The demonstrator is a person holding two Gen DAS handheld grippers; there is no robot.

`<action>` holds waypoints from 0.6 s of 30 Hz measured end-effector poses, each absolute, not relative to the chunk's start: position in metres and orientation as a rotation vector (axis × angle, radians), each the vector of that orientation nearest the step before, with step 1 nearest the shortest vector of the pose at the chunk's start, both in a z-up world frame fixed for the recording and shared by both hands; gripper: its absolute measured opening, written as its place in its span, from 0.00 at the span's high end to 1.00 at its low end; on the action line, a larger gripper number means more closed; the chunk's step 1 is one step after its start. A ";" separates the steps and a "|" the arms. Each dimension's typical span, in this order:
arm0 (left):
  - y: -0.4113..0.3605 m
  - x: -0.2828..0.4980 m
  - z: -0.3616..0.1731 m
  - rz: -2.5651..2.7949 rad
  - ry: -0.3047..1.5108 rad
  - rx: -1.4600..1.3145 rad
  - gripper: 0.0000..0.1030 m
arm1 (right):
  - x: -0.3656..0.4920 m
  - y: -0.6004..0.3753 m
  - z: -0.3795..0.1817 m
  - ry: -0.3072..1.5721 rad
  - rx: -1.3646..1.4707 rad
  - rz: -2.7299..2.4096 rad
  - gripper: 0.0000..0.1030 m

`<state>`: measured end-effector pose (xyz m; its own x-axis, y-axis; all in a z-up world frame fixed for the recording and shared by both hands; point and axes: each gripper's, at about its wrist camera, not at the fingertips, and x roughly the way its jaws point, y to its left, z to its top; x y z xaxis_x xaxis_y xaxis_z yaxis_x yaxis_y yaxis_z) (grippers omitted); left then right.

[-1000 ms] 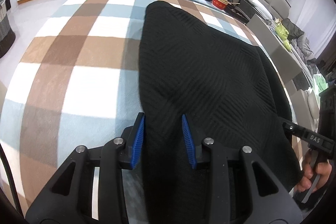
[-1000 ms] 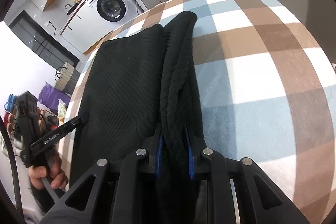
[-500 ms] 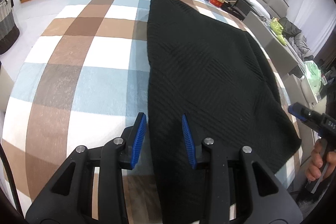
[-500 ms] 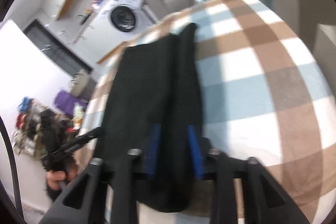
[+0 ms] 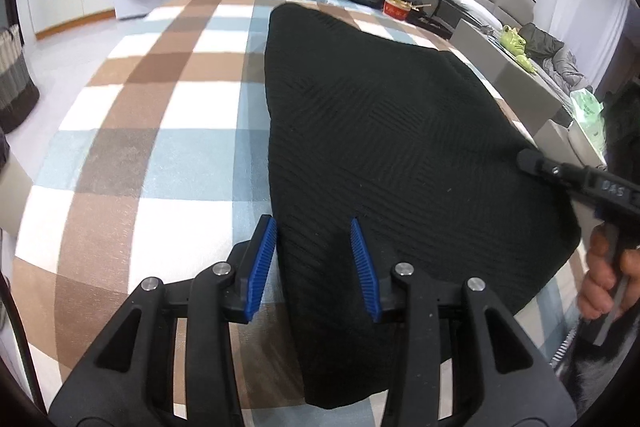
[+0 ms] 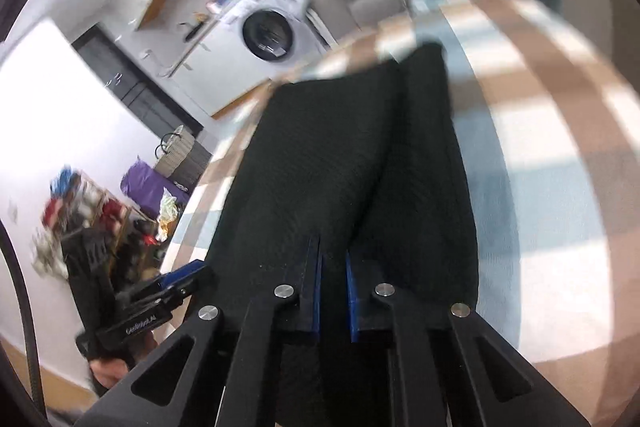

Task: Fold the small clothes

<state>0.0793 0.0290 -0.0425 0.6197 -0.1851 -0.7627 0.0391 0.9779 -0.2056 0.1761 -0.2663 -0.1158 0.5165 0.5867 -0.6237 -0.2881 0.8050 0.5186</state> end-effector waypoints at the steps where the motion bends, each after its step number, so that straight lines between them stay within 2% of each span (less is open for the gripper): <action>1: 0.028 0.077 -0.042 -0.126 0.889 -0.166 0.65 | 0.175 -0.264 -0.113 0.881 0.343 0.520 0.91; 5: 0.028 0.068 -0.038 -0.128 0.857 -0.164 0.65 | 0.178 -0.265 -0.124 0.952 0.258 0.428 0.88; 9: 0.026 0.053 -0.033 -0.130 0.821 -0.148 0.65 | 0.162 -0.286 -0.122 0.937 0.329 0.488 0.84; 11: 0.022 0.046 -0.030 -0.133 0.798 -0.130 0.60 | 0.153 -0.287 -0.122 0.932 0.324 0.509 0.80; 13: 0.018 0.040 -0.029 -0.128 0.780 -0.125 0.50 | 0.146 -0.286 -0.124 0.939 0.319 0.530 0.79; 18: 0.003 0.031 -0.028 -0.143 0.769 -0.094 0.47 | 0.140 -0.282 -0.124 0.914 0.277 0.538 0.79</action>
